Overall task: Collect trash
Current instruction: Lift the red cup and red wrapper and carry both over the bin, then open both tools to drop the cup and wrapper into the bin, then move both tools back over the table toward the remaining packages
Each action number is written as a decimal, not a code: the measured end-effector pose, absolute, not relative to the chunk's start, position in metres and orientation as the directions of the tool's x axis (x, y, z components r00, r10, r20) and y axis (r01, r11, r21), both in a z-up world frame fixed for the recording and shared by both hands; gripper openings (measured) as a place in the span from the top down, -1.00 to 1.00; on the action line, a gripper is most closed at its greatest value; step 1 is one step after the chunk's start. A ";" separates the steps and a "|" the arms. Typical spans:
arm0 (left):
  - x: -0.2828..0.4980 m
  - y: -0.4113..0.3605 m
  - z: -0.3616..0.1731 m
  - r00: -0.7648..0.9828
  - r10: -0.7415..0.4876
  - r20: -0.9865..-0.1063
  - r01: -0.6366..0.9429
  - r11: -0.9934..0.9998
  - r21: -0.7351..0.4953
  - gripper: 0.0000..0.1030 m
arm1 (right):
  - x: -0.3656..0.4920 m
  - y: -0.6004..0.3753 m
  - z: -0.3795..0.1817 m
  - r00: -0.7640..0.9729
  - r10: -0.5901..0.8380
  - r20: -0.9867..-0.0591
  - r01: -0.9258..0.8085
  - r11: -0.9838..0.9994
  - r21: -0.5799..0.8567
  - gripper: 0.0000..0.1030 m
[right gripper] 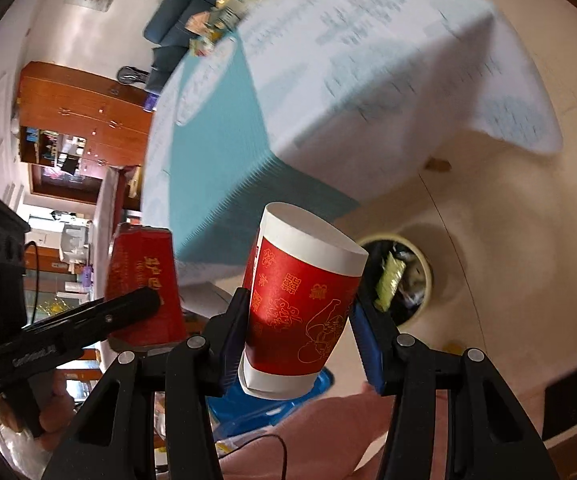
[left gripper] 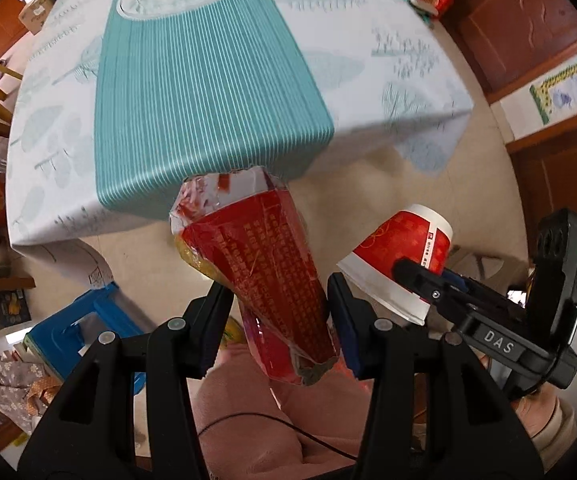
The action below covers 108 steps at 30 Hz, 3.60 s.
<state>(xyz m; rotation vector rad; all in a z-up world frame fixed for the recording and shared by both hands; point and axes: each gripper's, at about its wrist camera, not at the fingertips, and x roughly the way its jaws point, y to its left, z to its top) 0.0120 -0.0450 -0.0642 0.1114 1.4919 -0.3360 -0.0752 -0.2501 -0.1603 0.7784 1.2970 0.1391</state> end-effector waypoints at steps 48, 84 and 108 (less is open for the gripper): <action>0.028 -0.020 -0.398 -0.006 -0.050 -0.999 0.300 0.953 -0.050 -0.48 | -0.107 -0.196 -0.437 0.126 0.354 -0.927 0.488 0.791 0.368 0.04; 0.014 0.051 -0.327 0.178 -0.016 -0.984 0.138 0.990 0.008 -0.48 | -0.050 -0.152 -0.382 0.227 0.301 -0.926 0.357 0.859 0.367 -0.70; -0.043 0.046 -0.073 0.303 -0.065 -0.951 0.173 0.985 -0.012 -0.48 | -0.101 -0.171 -0.128 0.327 0.314 -0.891 0.218 0.893 0.394 -0.70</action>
